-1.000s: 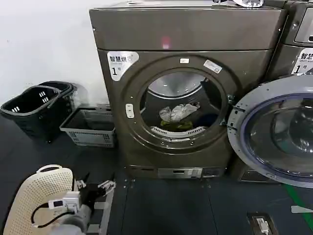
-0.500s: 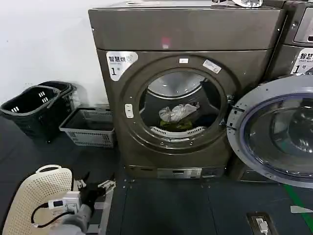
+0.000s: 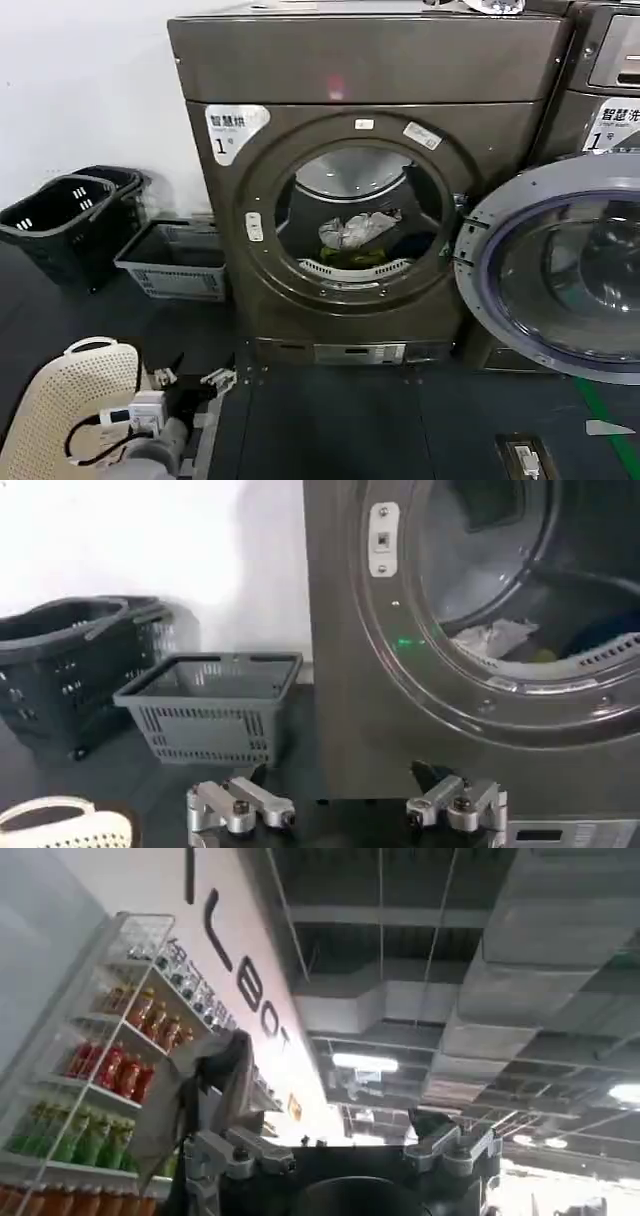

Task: Grasp the clothes from the dryer.

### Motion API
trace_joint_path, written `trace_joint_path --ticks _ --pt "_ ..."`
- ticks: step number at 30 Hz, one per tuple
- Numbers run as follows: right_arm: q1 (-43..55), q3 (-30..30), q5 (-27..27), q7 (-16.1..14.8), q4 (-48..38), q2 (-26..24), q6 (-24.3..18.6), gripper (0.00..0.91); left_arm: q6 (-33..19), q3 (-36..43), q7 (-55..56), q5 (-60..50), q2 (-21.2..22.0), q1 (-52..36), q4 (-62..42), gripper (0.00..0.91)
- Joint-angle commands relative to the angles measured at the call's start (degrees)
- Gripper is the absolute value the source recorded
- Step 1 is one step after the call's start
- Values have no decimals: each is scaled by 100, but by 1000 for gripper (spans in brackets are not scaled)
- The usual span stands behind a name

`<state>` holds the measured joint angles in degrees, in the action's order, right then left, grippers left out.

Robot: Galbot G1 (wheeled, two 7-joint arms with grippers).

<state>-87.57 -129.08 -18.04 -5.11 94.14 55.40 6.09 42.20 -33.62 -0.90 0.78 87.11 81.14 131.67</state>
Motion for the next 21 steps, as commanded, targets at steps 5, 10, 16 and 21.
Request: trace_joint_path --ticks 5,10,16,21 --pt "4 24 -5 -1 24 22 -8 907 280 7 6 59 -2 30 27 907" --pt "13 30 -12 5 24 14 -2 907 280 6 6 61 -1 32 21 907" --pt "15 29 -12 9 16 12 -3 907 280 11 -12 76 0 29 18 907" --pt "9 14 -10 8 -16 -13 -4 907 280 12 -7 93 4 37 19 907"
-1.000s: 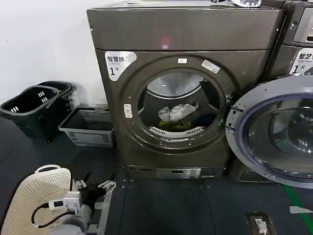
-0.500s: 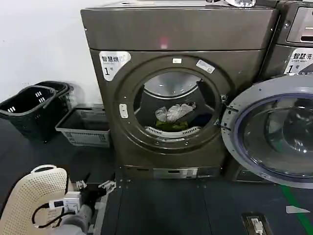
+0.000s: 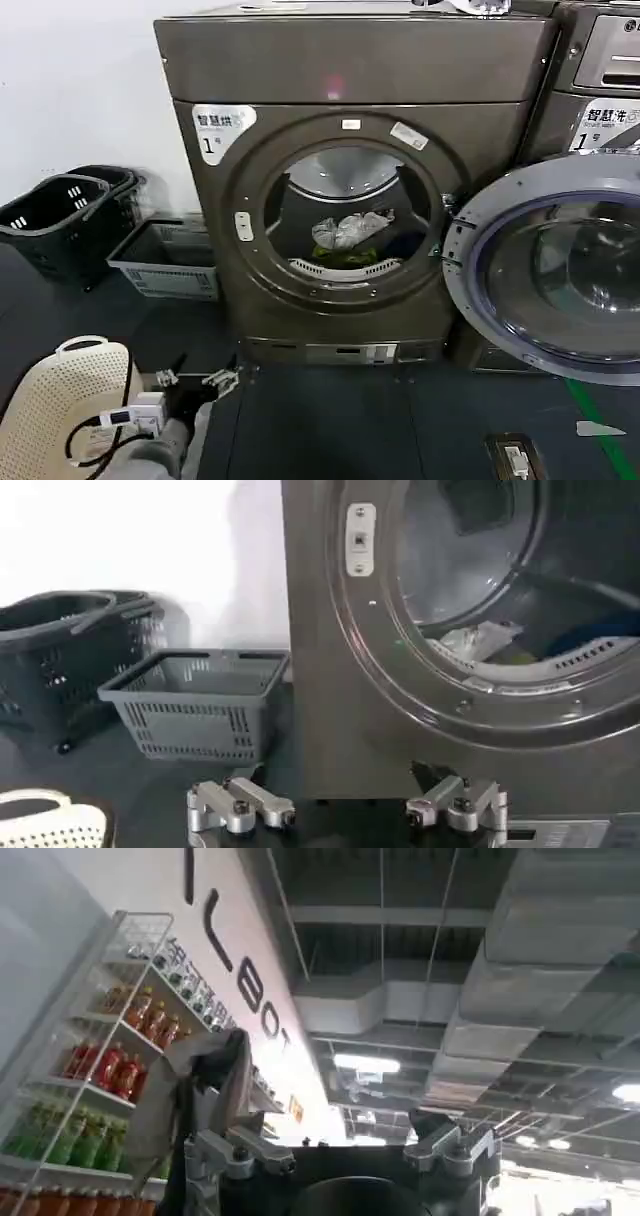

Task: Grasp the clothes from the dryer.

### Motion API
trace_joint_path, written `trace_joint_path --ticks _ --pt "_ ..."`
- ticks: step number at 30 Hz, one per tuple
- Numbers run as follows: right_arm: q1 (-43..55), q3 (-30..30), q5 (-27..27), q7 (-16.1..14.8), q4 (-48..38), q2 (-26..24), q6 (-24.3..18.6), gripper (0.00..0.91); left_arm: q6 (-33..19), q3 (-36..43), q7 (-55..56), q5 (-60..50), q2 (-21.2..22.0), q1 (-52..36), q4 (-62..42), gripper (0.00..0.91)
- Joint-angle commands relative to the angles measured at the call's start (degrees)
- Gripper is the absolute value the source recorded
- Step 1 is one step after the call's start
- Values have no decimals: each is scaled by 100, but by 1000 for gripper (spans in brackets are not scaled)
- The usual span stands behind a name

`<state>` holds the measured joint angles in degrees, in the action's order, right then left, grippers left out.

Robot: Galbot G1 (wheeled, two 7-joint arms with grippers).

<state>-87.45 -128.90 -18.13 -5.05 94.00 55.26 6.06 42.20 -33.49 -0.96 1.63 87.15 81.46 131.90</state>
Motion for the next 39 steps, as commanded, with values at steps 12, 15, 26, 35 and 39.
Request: trace_joint_path --ticks 12,15,26,35,39 --pt "2 2 1 14 4 20 10 907 280 0 0 21 2 12 -26 907" --pt "11 7 1 13 14 19 16 907 280 -4 1 36 0 10 -24 907" --pt "11 -2 2 13 -7 19 10 907 280 -3 10 33 5 4 -67 907" --pt "10 4 4 14 6 31 11 907 280 -8 34 80 13 22 -83 907" --pt "-4 -12 1 12 -4 31 8 907 280 -10 40 90 9 23 -73 907"
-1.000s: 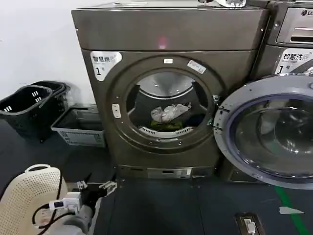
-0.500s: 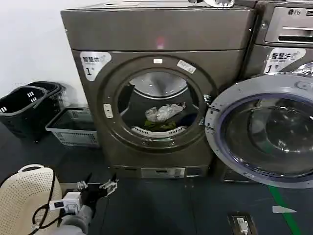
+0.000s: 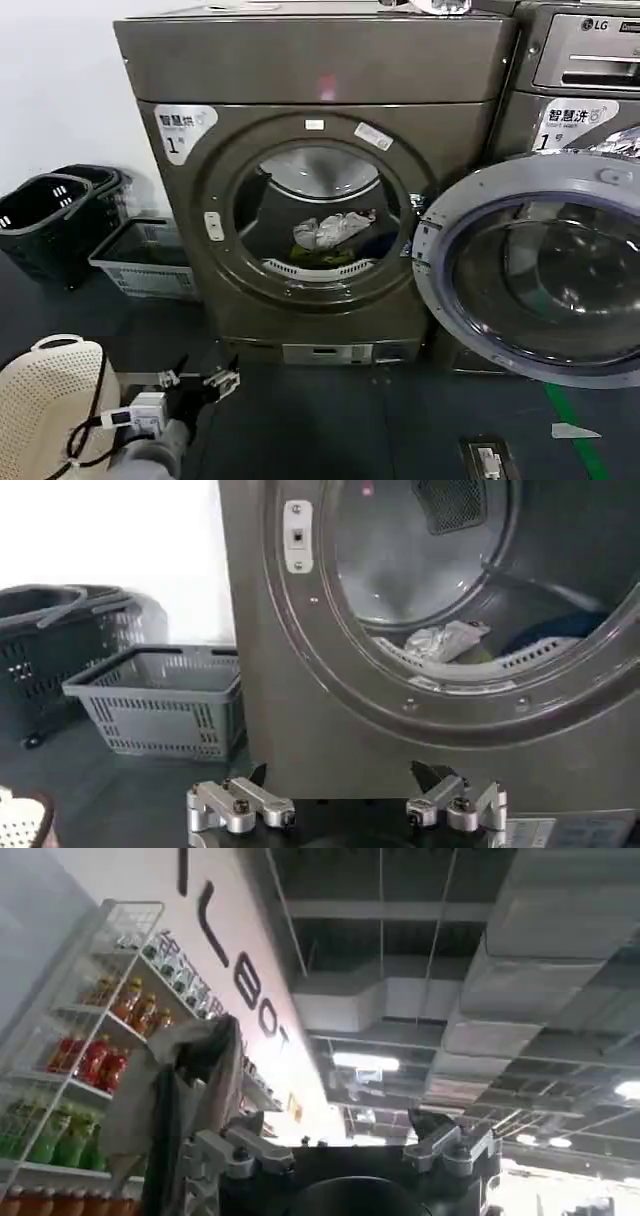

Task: Grasp the clothes from the dryer.

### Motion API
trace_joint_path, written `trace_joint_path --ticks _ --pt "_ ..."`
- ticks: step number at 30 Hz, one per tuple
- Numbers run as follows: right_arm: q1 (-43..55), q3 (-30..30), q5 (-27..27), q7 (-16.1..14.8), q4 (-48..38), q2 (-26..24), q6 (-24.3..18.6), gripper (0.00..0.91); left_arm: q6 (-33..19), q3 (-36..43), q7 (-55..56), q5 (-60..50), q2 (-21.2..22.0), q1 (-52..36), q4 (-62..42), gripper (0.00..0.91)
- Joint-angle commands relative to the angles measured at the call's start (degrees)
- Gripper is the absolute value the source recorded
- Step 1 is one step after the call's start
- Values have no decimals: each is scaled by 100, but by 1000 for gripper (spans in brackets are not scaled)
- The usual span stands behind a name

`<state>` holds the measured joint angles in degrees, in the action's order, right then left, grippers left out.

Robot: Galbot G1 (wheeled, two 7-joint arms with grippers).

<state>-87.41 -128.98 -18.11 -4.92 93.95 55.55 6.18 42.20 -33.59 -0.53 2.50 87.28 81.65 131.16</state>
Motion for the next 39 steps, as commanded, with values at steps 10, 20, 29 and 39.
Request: trace_joint_path --ticks 10,20,29,39 --pt "-5 0 0 0 5 19 -11 907 280 1 -5 10 -4 -4 -3 907" --pt "-3 -6 -2 -2 3 26 -12 907 280 7 -8 7 -12 2 -17 907" --pt "-6 -36 -4 75 -43 36 -81 907 280 12 -9 -1 -14 3 -15 907" --pt "-17 -118 -27 263 -110 -1 -105 907 280 29 -11 -21 -17 -8 1 907"
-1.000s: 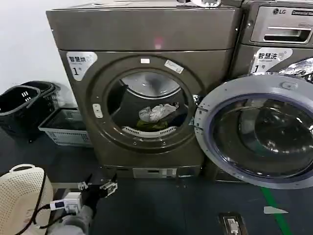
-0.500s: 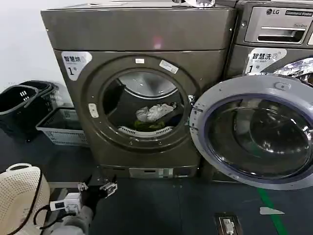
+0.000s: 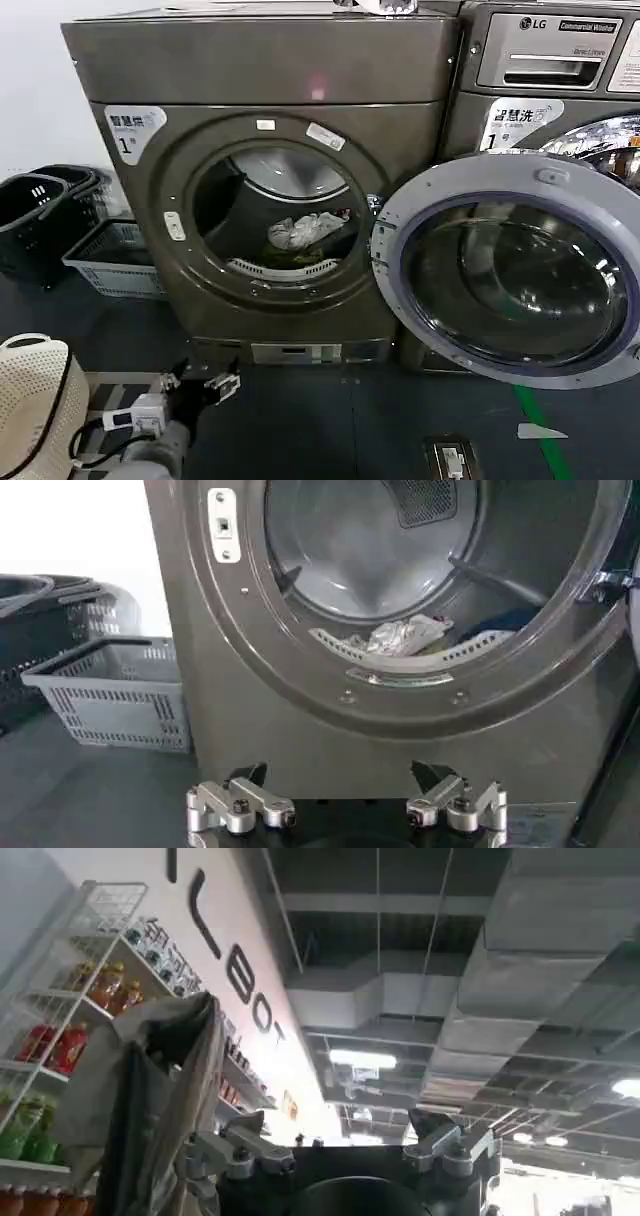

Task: Grasp the clothes from the dryer.

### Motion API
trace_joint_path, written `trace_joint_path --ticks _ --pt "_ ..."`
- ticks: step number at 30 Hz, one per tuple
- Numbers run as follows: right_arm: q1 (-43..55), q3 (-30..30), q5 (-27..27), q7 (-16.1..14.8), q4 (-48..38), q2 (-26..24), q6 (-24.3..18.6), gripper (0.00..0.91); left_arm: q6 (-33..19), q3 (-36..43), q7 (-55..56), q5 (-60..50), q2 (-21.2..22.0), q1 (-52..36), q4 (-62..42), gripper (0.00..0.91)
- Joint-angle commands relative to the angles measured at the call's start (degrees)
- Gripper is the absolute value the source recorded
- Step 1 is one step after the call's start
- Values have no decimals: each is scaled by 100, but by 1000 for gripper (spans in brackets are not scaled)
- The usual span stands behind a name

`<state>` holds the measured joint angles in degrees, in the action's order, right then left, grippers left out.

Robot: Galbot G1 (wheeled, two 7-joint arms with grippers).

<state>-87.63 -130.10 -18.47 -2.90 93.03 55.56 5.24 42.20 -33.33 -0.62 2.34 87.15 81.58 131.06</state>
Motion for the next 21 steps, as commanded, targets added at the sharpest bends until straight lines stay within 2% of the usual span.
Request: trace_joint_path --ticks 1,21 --pt "4 -15 -9 88 -22 -9 -15 907 280 2 -3 -6 -7 0 18 907" --pt "-15 -58 -138 144 13 -3 -6 907 280 29 -19 -29 -16 -13 -7 907"
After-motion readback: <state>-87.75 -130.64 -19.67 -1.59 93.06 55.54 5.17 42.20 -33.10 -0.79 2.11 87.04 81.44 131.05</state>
